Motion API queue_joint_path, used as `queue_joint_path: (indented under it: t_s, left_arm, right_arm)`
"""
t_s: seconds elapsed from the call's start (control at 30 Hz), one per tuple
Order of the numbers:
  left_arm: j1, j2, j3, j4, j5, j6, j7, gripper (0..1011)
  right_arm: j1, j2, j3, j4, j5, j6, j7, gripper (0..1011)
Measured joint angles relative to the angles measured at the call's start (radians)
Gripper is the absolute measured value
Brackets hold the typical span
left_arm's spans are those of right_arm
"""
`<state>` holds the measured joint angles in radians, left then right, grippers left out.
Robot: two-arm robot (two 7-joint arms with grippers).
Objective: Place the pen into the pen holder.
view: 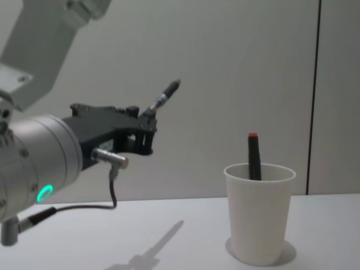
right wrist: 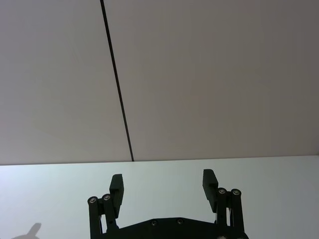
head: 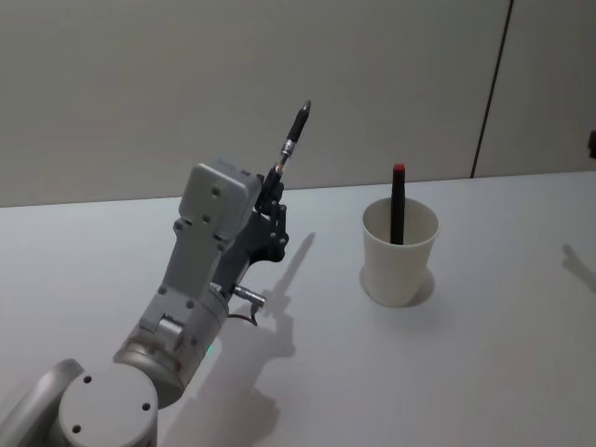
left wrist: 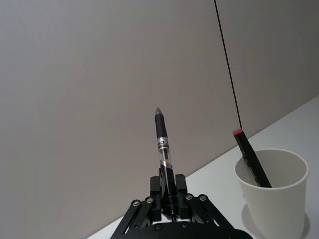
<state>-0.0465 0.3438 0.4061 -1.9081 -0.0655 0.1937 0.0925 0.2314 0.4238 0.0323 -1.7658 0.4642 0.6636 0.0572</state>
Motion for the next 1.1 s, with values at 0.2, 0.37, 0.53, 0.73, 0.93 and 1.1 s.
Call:
queue_joint_path:
  t_s: [0.2, 0.37, 0.53, 0.73, 0.93, 1.1]
  left_arm:
    - [0.002, 0.006, -0.008, -0.021, 0.003, -0.006, 0.01, 178]
    - [0.003, 0.009, -0.012, -0.032, 0.006, -0.01, 0.014, 177]
    - [0.005, 0.009, -0.014, -0.033, 0.005, -0.018, 0.013, 177]
    - [0.005, 0.001, -0.014, -0.014, -0.004, -0.075, -0.011, 178]
    - [-0.011, -0.02, -0.008, 0.021, -0.006, -0.148, -0.051, 177]
    - [-0.036, -0.051, 0.0, 0.061, -0.005, -0.219, -0.094, 178]
  right_arm:
    - [0.0, 0.0, 0.0, 0.0, 0.0, 0.0, 0.0, 1001]
    - [0.006, -0.003, -0.001, 0.003, 0.004, 0.002, 0.001, 1001]
    - [0.023, -0.012, -0.004, 0.011, 0.031, 0.012, 0.01, 1001]
    - [0.047, -0.027, -0.01, 0.019, 0.078, 0.024, 0.032, 1002]
    - [0.075, -0.049, -0.018, 0.025, 0.14, 0.032, 0.056, 1002]
    - [0.096, -0.067, -0.025, 0.028, 0.191, 0.036, 0.074, 1001]
